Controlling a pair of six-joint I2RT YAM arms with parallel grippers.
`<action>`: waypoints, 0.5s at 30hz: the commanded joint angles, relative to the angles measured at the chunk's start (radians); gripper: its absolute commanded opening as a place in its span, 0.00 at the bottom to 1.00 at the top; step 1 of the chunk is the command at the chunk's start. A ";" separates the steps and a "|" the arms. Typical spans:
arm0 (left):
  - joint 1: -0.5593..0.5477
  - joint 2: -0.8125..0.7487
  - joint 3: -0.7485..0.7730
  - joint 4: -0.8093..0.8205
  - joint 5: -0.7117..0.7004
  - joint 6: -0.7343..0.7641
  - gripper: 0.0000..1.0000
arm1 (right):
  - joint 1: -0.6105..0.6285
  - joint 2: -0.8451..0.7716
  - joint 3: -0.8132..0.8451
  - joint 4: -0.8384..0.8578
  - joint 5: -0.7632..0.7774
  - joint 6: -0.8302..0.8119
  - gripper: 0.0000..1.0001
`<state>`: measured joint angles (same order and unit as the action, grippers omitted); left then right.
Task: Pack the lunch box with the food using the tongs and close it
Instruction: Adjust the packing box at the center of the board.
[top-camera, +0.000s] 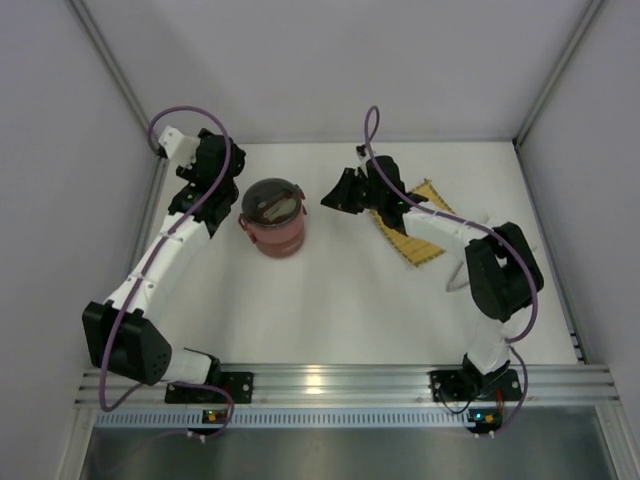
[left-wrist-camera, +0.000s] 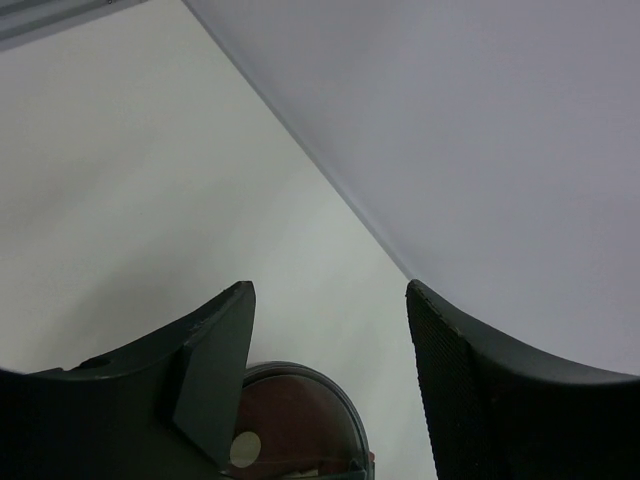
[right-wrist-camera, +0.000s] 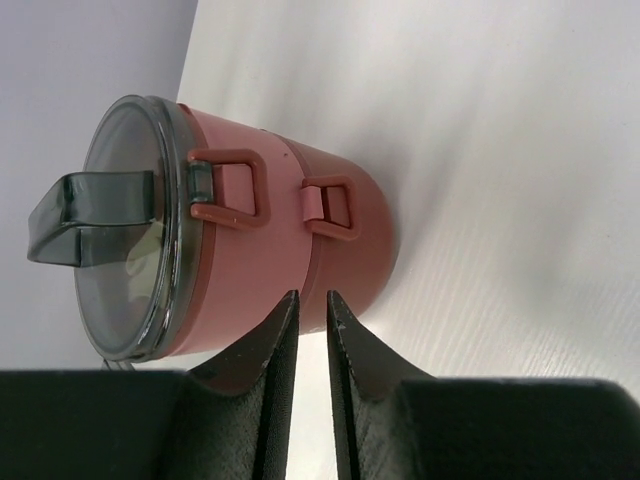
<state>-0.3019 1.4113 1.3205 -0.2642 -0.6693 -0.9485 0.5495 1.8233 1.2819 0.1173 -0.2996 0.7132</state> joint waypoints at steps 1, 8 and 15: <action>-0.002 -0.072 -0.027 0.003 -0.047 0.010 0.68 | -0.011 -0.073 0.010 -0.036 0.020 -0.032 0.17; 0.000 -0.149 -0.015 0.000 0.013 0.152 0.98 | -0.055 -0.172 -0.062 -0.088 0.056 -0.072 0.30; 0.000 -0.193 0.032 -0.073 0.131 0.240 0.99 | -0.151 -0.303 -0.079 -0.287 0.129 -0.172 0.98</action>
<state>-0.3019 1.2564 1.3113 -0.3054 -0.6083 -0.7799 0.4301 1.6085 1.1980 -0.0643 -0.2276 0.6159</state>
